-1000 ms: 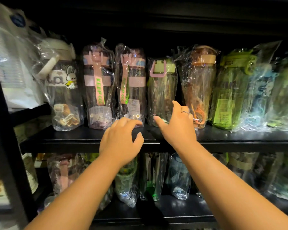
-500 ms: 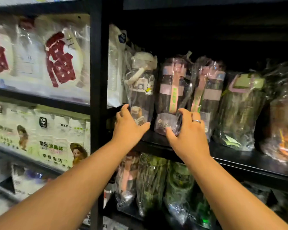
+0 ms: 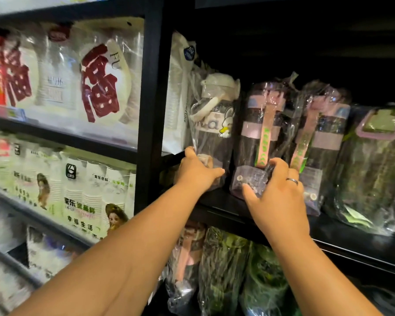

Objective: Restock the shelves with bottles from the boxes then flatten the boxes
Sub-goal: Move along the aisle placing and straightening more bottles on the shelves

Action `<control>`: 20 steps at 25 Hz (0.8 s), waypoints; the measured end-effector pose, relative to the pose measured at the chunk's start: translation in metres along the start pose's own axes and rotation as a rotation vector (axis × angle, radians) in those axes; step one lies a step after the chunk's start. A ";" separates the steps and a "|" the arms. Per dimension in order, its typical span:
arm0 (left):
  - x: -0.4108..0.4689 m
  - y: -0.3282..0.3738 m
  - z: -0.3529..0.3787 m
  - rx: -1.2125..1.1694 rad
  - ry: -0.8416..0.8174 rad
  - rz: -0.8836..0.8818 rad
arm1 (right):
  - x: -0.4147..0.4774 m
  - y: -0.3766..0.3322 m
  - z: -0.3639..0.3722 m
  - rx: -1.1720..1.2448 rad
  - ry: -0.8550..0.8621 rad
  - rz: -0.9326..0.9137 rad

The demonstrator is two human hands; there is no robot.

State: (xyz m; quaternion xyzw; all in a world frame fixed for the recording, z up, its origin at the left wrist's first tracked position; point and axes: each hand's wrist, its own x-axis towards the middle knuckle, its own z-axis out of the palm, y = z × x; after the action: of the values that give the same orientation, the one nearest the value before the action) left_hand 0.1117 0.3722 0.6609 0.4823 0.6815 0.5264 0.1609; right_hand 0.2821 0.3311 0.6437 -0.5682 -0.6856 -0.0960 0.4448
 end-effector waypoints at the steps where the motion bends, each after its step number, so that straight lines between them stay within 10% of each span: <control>1: -0.002 -0.001 -0.001 0.017 0.010 0.013 | 0.000 0.000 0.000 0.007 0.002 0.000; 20: -0.085 -0.024 -0.019 0.050 0.254 0.318 | 0.000 0.030 -0.027 0.385 0.197 0.196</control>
State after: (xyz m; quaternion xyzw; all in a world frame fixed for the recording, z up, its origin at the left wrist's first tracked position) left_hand 0.1274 0.2917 0.6228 0.5174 0.6245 0.5846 -0.0237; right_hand 0.3216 0.3238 0.6483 -0.5246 -0.5859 0.0251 0.6171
